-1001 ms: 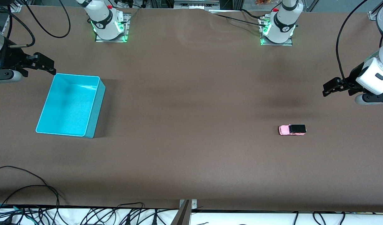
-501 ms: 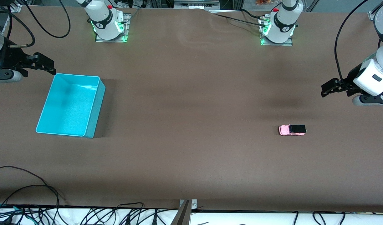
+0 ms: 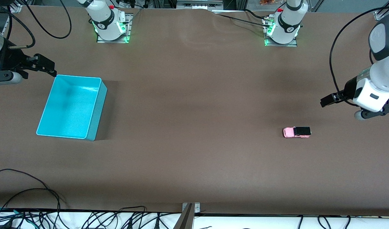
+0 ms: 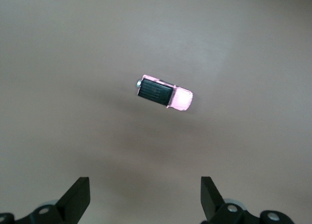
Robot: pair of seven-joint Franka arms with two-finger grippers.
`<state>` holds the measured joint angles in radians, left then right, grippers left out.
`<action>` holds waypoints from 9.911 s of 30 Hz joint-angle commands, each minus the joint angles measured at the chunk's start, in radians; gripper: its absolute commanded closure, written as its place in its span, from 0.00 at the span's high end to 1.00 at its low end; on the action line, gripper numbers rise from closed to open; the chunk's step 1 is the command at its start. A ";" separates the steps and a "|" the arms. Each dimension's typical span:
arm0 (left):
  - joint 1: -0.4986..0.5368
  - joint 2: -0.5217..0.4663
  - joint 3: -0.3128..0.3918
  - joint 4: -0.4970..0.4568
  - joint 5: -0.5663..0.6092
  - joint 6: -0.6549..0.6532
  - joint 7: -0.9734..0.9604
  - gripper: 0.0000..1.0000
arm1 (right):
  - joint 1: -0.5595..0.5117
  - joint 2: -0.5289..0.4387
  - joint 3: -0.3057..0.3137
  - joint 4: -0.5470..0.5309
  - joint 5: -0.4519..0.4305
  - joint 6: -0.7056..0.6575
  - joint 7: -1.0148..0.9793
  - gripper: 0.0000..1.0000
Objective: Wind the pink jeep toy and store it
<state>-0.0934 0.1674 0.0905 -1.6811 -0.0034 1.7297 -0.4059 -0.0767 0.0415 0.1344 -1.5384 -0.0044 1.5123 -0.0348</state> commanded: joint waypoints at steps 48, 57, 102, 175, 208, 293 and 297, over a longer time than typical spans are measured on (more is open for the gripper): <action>0.029 0.394 0.003 -0.173 -0.083 0.583 -1.146 0.96 | -0.003 -0.014 0.005 0.017 0.007 0.025 0.004 1.00; 0.027 0.394 0.003 -0.183 -0.084 0.585 -1.148 0.49 | -0.005 0.000 0.001 0.014 0.003 0.071 0.004 1.00; -0.261 0.330 -0.003 -0.348 -0.067 0.709 -1.403 0.12 | -0.003 -0.006 0.002 0.015 -0.141 0.058 0.010 1.00; 0.155 0.098 -0.003 -0.089 0.068 0.205 -0.777 1.00 | 0.014 0.003 -0.001 0.018 -0.141 0.054 0.009 1.00; 0.147 0.067 -0.107 0.250 0.003 0.047 0.239 1.00 | 0.025 -0.003 0.005 0.020 -0.118 0.049 0.009 1.00; 0.175 -0.097 -0.129 0.060 -0.030 -0.081 0.271 1.00 | 0.023 0.021 0.111 -0.678 0.060 0.824 0.426 1.00; 0.175 -0.097 -0.129 0.060 -0.030 -0.081 0.271 1.00 | 0.023 0.067 0.120 -0.680 0.049 0.862 0.584 1.00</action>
<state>0.0830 0.0894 -0.0407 -1.5986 -0.0227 1.6335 -0.1483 -0.0508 0.0604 0.2313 -2.2082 0.0400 2.3127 0.3941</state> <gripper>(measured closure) 0.000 0.000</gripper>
